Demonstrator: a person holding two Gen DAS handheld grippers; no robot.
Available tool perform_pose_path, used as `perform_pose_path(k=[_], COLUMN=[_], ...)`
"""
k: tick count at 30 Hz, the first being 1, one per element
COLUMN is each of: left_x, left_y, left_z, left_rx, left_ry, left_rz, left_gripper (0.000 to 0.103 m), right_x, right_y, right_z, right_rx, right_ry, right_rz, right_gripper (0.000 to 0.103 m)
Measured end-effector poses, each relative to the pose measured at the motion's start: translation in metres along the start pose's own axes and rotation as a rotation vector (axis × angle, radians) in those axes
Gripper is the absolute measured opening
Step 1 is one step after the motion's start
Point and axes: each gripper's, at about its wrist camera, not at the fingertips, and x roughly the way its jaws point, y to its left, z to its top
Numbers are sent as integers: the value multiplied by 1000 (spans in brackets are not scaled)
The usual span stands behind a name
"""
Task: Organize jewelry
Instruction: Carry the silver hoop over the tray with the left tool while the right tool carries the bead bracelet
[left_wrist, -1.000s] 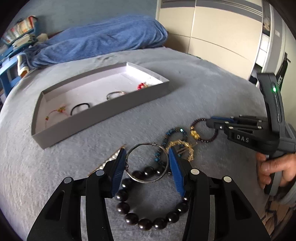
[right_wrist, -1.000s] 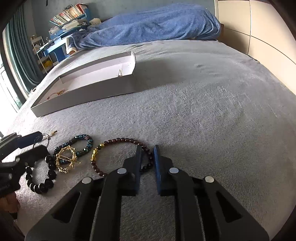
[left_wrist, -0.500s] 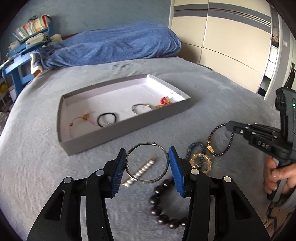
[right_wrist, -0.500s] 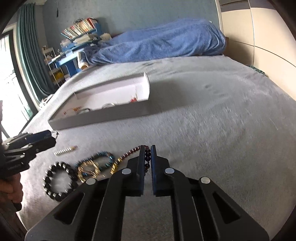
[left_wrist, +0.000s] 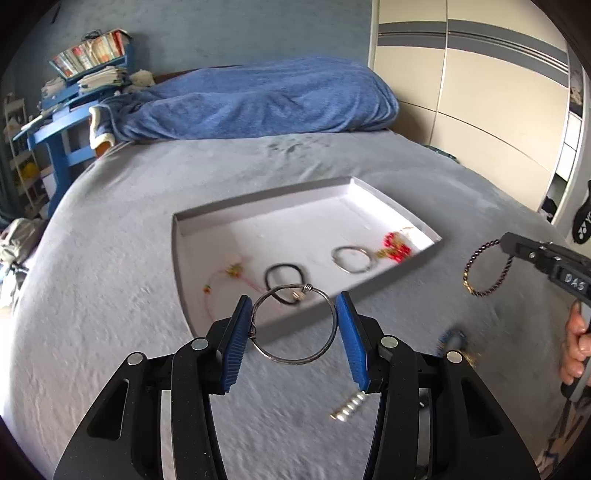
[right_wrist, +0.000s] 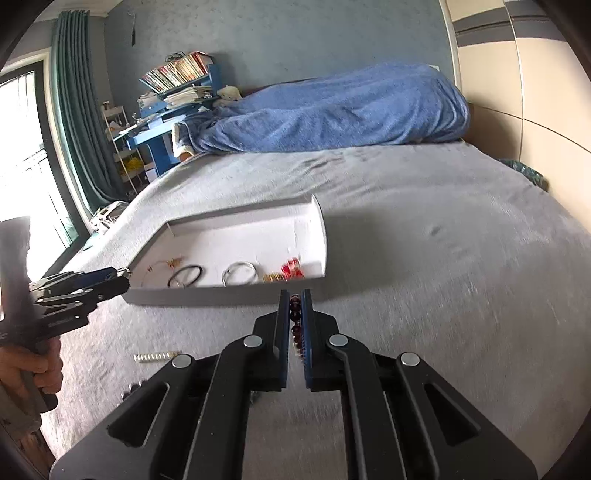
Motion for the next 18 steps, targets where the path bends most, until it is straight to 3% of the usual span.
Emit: perform_pose_path(k=[10,18], left_x=[31,67], left_y=[27,45], left_z=[38,63], left_rx=[-25,-47], left_ry=[0,36], left_rz=[37,65], left_gripper=[49,49], right_x=[34,106], right_y=[21,53], right_z=[59,88], right_rx=[-46,-83], right_ry=[-17,72], right_rz=[78,123], right_gripper=[6,6])
